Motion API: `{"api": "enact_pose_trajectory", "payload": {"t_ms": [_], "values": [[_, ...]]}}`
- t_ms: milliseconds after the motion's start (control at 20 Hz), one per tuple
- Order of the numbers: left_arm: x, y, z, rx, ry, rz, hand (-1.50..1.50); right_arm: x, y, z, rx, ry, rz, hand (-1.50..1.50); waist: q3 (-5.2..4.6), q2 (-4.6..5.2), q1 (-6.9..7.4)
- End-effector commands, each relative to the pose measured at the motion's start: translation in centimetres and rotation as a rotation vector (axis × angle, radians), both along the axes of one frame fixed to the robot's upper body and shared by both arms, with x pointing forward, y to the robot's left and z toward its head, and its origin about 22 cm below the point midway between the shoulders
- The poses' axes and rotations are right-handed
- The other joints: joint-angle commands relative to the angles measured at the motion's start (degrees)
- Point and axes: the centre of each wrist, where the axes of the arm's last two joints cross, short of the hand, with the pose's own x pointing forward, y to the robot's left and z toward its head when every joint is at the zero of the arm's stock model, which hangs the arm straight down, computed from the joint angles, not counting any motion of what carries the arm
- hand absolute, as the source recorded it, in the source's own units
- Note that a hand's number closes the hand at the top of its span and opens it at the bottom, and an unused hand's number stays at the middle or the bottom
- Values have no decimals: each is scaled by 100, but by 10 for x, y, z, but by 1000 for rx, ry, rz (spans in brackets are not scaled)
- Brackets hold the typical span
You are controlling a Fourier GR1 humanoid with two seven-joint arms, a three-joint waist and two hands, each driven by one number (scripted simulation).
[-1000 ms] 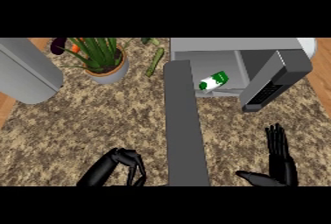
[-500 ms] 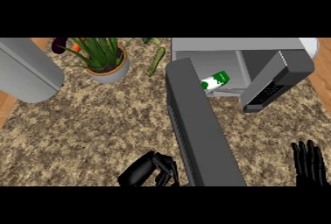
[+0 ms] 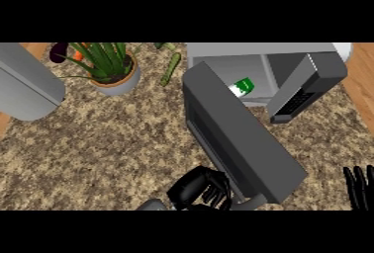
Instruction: Pick up the milk, place it into the microwave and close the microwave
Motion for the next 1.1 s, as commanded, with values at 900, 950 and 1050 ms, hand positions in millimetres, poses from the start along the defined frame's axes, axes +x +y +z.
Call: {"api": "enact_pose_trajectory", "payload": {"t_ms": [900, 950, 1050], "values": [[54, -41, 68, -282, -130, 295, -150, 15, 2, 64, -15, -128, 194, -150, -37, 267, -1118], [61, -43, 75, -289, -134, 295, -150, 14, -2, 66, -33, -120, 196, -150, -34, 276, -1185], [64, -44, 77, -298, -161, 318, -150, 17, 1, 69, -7, -133, 204, -150, -29, 276, -1219]]}}
